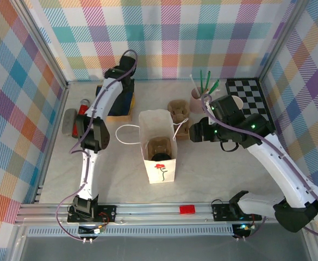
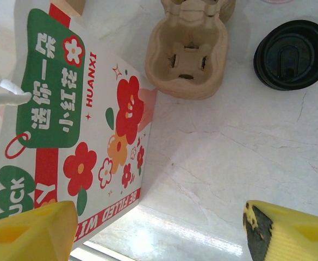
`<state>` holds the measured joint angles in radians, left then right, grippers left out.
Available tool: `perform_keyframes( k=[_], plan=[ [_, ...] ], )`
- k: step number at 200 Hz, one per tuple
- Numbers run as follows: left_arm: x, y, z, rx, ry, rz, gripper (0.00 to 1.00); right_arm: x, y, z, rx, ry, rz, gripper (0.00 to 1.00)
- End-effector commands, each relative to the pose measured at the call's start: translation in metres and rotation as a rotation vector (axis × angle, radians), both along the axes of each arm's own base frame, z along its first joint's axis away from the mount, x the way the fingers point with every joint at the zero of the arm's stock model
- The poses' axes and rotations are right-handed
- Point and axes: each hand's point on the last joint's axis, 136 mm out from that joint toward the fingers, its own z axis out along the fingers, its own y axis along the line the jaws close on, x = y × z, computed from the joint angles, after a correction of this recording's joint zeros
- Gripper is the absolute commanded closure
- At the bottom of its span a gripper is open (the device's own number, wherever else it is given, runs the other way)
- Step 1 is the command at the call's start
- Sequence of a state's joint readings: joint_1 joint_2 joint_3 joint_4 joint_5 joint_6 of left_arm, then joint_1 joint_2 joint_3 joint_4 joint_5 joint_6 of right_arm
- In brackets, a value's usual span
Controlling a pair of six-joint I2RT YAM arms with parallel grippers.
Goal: Pack the takeout coffee
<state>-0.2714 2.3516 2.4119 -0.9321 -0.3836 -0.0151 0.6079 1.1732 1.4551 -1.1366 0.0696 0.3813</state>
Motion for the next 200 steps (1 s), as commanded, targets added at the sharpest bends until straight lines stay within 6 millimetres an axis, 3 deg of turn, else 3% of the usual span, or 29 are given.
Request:
perform_keyframes(
  k=[1,101,150,200],
  plan=[
    [-0.008,0.008,0.045,-0.04,-0.08,0.025,0.93,-0.001,-0.002,0.012,0.031,-0.037,-0.009,0.2],
    [-0.043,0.006,0.138,-0.175,-0.235,0.017,0.94,-0.011,-0.009,0.024,0.066,-0.072,-0.019,0.21],
    [-0.07,-0.006,0.193,-0.305,-0.327,-0.046,0.94,-0.016,-0.013,0.029,0.08,-0.092,-0.026,0.22],
    [-0.103,-0.033,0.24,-0.412,-0.389,-0.187,0.95,-0.022,-0.017,0.032,0.095,-0.104,-0.034,0.22]
  ],
)
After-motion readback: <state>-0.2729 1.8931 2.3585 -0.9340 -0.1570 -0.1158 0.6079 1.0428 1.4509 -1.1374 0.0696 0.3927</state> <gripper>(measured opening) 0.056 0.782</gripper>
